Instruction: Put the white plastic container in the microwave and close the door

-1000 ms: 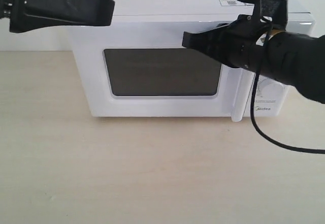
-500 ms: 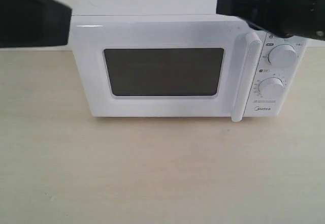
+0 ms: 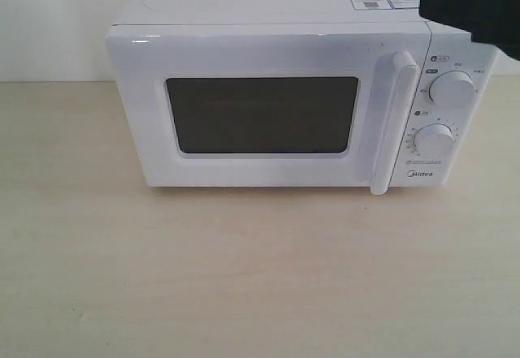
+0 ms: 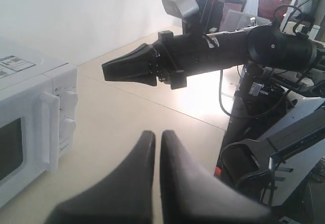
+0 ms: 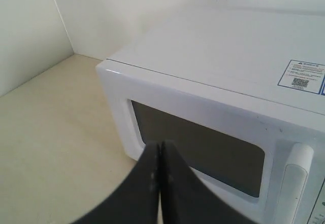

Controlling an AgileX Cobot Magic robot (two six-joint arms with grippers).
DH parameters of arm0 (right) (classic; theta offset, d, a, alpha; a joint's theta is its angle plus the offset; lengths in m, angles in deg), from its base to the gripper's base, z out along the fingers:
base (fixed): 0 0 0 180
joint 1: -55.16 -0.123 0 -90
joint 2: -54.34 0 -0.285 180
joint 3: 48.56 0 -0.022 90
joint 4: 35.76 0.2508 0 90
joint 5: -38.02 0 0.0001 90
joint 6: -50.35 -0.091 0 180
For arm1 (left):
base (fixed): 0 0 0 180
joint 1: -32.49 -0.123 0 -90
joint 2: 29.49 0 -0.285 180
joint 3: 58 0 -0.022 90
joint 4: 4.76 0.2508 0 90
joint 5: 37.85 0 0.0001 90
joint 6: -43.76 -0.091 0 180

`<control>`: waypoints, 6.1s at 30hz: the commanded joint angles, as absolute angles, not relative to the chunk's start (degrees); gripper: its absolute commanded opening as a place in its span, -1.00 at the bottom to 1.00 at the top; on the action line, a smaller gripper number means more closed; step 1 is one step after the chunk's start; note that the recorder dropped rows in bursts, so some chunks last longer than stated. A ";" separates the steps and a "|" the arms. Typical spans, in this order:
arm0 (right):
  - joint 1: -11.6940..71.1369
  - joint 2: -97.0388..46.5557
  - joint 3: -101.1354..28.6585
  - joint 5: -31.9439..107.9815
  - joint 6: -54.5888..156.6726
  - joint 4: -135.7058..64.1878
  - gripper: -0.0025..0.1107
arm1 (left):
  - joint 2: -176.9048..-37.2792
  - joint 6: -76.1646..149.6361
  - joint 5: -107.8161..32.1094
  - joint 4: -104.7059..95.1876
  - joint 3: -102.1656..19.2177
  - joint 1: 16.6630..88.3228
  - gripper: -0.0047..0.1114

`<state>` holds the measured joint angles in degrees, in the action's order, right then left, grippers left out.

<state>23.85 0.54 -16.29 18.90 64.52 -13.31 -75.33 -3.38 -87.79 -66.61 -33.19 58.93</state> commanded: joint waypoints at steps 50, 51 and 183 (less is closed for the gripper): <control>24.30 0.73 -16.60 18.68 64.34 -13.44 -0.96 | -37.28 19.26 -34.23 -25.45 19.22 37.92 -0.84; 24.30 0.73 -16.60 18.53 64.34 -13.44 -0.96 | -37.28 19.26 -34.06 -25.45 19.22 37.66 -0.84; 51.42 44.73 28.66 34.64 51.67 -25.40 -0.96 | -37.28 43.25 -54.67 -8.14 19.22 37.53 -0.84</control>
